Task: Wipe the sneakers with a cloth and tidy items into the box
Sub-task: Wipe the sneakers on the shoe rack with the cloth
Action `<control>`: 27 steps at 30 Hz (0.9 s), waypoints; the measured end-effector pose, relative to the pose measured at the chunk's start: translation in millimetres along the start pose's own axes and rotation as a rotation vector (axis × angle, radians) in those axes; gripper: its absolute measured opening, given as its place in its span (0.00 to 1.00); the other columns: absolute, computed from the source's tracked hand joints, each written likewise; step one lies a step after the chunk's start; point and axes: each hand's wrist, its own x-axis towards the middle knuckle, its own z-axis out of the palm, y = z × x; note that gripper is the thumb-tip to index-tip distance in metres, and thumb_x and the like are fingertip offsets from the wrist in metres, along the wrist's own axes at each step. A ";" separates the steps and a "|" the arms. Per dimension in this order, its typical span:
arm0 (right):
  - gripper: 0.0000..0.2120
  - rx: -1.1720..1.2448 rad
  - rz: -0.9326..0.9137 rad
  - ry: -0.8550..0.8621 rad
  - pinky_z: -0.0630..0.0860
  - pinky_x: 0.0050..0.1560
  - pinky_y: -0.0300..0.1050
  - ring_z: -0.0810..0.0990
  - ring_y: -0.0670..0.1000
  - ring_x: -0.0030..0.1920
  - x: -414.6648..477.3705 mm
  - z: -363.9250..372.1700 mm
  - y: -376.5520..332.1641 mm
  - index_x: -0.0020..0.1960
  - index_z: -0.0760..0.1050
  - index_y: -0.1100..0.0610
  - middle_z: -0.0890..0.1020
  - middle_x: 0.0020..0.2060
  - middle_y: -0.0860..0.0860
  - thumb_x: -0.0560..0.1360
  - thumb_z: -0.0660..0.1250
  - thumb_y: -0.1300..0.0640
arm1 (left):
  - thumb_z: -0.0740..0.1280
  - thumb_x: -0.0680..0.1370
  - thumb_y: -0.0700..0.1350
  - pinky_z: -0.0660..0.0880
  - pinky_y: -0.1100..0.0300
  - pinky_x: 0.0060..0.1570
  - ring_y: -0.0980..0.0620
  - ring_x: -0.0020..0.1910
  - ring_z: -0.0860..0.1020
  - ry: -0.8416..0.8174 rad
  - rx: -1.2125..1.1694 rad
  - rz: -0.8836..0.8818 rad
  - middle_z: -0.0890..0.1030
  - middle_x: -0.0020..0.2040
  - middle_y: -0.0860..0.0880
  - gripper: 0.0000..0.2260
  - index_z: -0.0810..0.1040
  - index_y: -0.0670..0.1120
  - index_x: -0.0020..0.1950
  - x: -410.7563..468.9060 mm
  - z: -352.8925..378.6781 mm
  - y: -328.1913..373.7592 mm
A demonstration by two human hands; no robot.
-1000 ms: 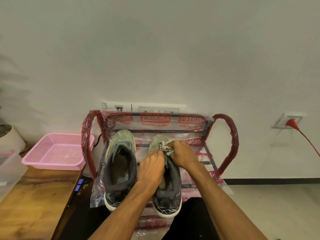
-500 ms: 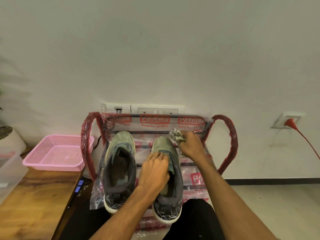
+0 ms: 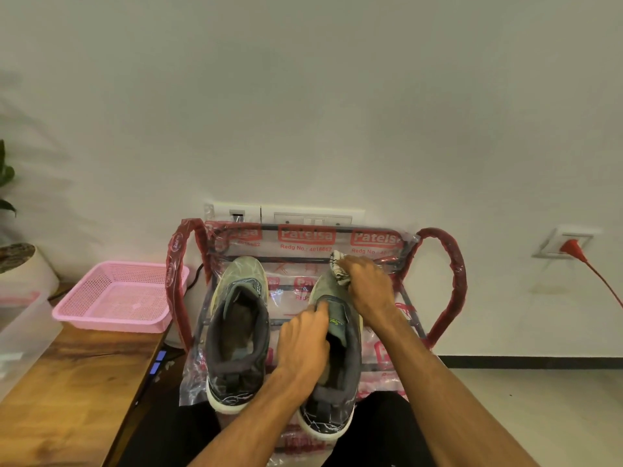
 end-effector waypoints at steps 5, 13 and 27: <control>0.28 0.126 -0.276 -0.043 0.67 0.69 0.50 0.72 0.56 0.68 -4.8 0.5 -0.2 0.66 0.77 0.57 0.78 0.66 0.54 0.69 0.67 0.74 | 0.62 0.76 0.36 0.72 0.51 0.50 0.44 0.59 0.76 0.063 0.021 0.033 0.74 0.65 0.47 0.22 0.66 0.48 0.68 2.4 -9.1 5.7; 0.19 0.168 -0.149 -0.107 0.78 0.52 0.49 0.80 0.55 0.56 -0.8 -7.8 5.6 0.57 0.81 0.52 0.84 0.54 0.51 0.69 0.67 0.66 | 0.61 0.78 0.38 0.71 0.54 0.51 0.46 0.60 0.74 0.024 0.096 0.082 0.75 0.63 0.46 0.14 0.71 0.46 0.63 1.7 -10.6 17.3; 0.19 0.367 -0.169 -0.076 0.77 0.57 0.48 0.80 0.51 0.58 -21.1 -3.4 10.9 0.58 0.82 0.51 0.83 0.57 0.49 0.71 0.66 0.66 | 0.60 0.78 0.37 0.72 0.55 0.50 0.48 0.60 0.75 0.115 0.017 0.125 0.77 0.63 0.49 0.14 0.73 0.47 0.62 2.1 -12.8 17.1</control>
